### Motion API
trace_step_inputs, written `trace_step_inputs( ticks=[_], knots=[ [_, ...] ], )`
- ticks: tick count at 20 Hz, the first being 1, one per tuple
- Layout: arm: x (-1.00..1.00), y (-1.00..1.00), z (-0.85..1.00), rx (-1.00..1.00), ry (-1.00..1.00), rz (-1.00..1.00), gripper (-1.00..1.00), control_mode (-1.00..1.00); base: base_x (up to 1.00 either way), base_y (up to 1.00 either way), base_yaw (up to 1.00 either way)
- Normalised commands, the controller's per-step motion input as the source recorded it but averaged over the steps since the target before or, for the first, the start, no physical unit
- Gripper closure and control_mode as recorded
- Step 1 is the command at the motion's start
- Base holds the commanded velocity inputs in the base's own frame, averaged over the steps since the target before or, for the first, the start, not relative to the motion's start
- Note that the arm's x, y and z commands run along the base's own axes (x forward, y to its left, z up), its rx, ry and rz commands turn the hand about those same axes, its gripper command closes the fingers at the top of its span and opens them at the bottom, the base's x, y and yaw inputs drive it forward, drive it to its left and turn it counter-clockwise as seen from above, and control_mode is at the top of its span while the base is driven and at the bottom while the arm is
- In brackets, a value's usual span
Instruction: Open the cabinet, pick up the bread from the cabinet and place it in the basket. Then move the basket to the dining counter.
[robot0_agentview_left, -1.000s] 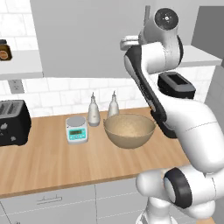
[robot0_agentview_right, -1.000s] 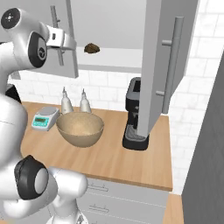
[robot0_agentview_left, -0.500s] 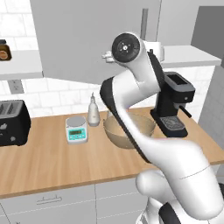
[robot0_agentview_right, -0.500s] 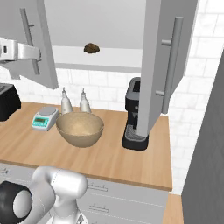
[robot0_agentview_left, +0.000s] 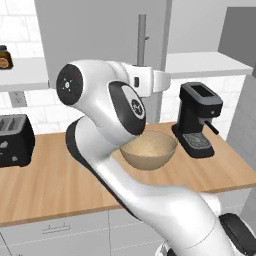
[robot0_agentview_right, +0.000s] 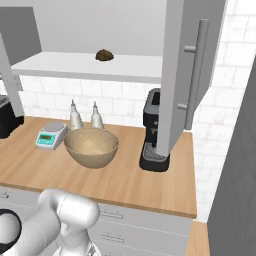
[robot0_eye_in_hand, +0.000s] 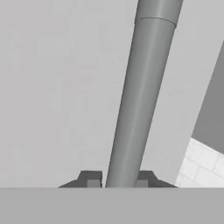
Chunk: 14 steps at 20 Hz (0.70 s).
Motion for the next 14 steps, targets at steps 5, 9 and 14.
trace_step_inputs(
  ticks=[5,9,14],
  knots=[
    [-0.52,0.78,0.0,-0.03,0.0,-0.2,-1.0,-1.0,0.0,0.0,0.0],
    [0.0,0.06,0.0,0.0,-0.01,-0.01,-1.0,-1.0,0.0,0.0,0.0],
    [-0.21,0.23,0.0,0.0,-0.06,0.0,-1.0,-1.0,0.0,0.0,0.0]
  ],
)
